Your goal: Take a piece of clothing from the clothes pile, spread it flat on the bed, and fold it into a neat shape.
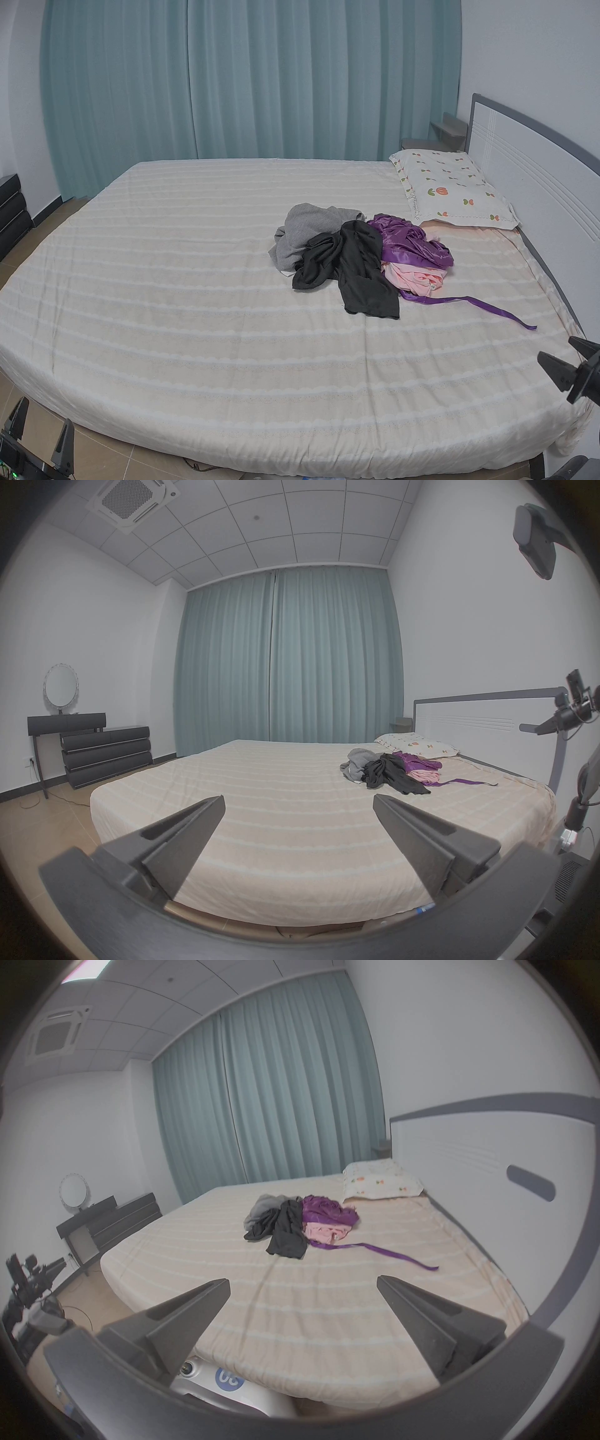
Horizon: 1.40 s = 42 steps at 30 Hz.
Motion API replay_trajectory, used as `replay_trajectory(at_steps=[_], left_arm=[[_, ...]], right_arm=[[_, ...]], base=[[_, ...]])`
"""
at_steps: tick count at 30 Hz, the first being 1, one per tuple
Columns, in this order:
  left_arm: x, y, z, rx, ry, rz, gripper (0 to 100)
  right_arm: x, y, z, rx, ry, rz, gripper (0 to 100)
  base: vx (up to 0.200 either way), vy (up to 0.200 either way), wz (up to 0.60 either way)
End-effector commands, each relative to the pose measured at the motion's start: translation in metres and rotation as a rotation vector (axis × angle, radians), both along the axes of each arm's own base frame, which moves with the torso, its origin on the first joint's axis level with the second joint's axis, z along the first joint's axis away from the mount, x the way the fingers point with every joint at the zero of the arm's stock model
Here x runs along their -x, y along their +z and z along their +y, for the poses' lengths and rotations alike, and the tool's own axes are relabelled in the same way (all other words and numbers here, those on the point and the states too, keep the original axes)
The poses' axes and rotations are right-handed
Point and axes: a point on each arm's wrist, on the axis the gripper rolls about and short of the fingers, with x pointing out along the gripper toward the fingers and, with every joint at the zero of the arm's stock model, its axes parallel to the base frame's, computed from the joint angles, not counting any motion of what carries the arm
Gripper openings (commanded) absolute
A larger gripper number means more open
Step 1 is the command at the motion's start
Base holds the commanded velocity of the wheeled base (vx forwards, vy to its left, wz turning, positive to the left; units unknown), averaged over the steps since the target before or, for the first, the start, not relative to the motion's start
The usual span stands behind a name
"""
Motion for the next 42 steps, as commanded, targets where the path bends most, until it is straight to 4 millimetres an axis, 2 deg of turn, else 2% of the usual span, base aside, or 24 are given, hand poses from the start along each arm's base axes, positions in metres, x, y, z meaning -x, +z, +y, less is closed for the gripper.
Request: replay_trajectory(at_steps=[1,5,6,7,9,10,12,14,15,16,18,21,25,28,30,32,33,34,37,42], left_arm=[[0.0,-0.005,0.0,0.0,0.001,0.001,100],[0.0,-0.005,0.0,0.0,0.001,0.001,100],[0.0,-0.005,0.0,0.0,0.001,0.001,100],[0.0,-0.005,0.0,0.0,0.001,0.001,100],[0.0,-0.005,0.0,0.0,0.001,0.001,100],[0.0,-0.005,0.0,0.0,0.001,0.001,100],[0.0,-0.005,0.0,0.0,0.001,0.001,100],[0.0,-0.005,0.0,0.0,0.001,0.001,100],[0.0,-0.005,0.0,0.0,0.001,0.001,100],[0.0,-0.005,0.0,0.0,0.001,0.001,100],[0.0,-0.005,0.0,0.0,0.001,0.001,100],[0.0,-0.005,0.0,0.0,0.001,0.001,100],[0.0,-0.005,0.0,0.0,0.001,0.001,100],[0.0,-0.005,0.0,0.0,0.001,0.001,100],[0.0,-0.005,0.0,0.0,0.001,0.001,100],[0.0,-0.005,0.0,0.0,0.001,0.001,100],[0.0,-0.005,0.0,0.0,0.001,0.001,100],[0.0,-0.005,0.0,0.0,0.001,0.001,100],[0.0,-0.005,0.0,0.0,0.001,0.001,100],[0.0,-0.005,0.0,0.0,0.001,0.001,100]], right_arm=[[-0.122,-0.022,0.021,-0.098,0.016,0.294,100],[-0.173,-0.034,0.028,-0.154,-0.004,0.317,100],[-0.173,-0.034,0.028,-0.154,-0.004,0.317,100],[-0.192,-0.042,0.031,-0.164,-0.013,0.329,100],[-0.192,-0.042,0.031,-0.164,-0.013,0.329,100],[-0.228,-0.059,0.036,-0.206,-0.036,0.347,100],[-0.246,-0.069,0.038,-0.232,-0.052,0.354,100],[-0.273,-0.088,0.042,-0.258,-0.076,0.372,100],[-0.275,-0.088,0.042,-0.261,-0.077,0.373,100],[-0.292,-0.102,0.044,-0.274,-0.089,0.388,100],[-0.308,-0.117,0.047,-0.288,-0.1,0.403,100],[-0.323,-0.128,0.052,-0.31,-0.105,0.405,100],[-0.342,-0.143,0.078,-0.382,-0.092,0.415,100],[-0.358,-0.164,0.094,-0.386,-0.077,0.429,100],[-0.364,-0.171,0.097,-0.382,-0.078,0.429,100],[-0.374,-0.188,0.101,-0.376,-0.08,0.434,100],[-0.374,-0.188,0.101,-0.376,-0.08,0.434,100],[-0.383,-0.196,0.103,-0.375,-0.08,0.43,100],[-0.396,-0.207,0.107,-0.375,-0.08,0.434,100],[-0.404,-0.206,0.115,-0.373,-0.063,0.422,100]], base=[[0.0,0.0,0.0],[0.0,0.0,0.0],[0.0,0.0,0.0],[0.0,0.0,0.0],[0.0,0.0,0.0],[0.0,0.0,0.0],[0.0,0.0,0.0],[0.0,0.0,0.0],[0.0,0.0,0.0],[0.0,0.0,0.0],[0.0,0.0,0.0],[0.0,0.0,0.0],[0.0,0.0,0.0],[0.0,0.0,0.0],[0.0,0.0,0.0],[0.0,0.0,0.0],[0.0,0.0,0.0],[0.0,0.0,0.0],[0.0,0.0,0.0],[0.0,0.0,0.0]])
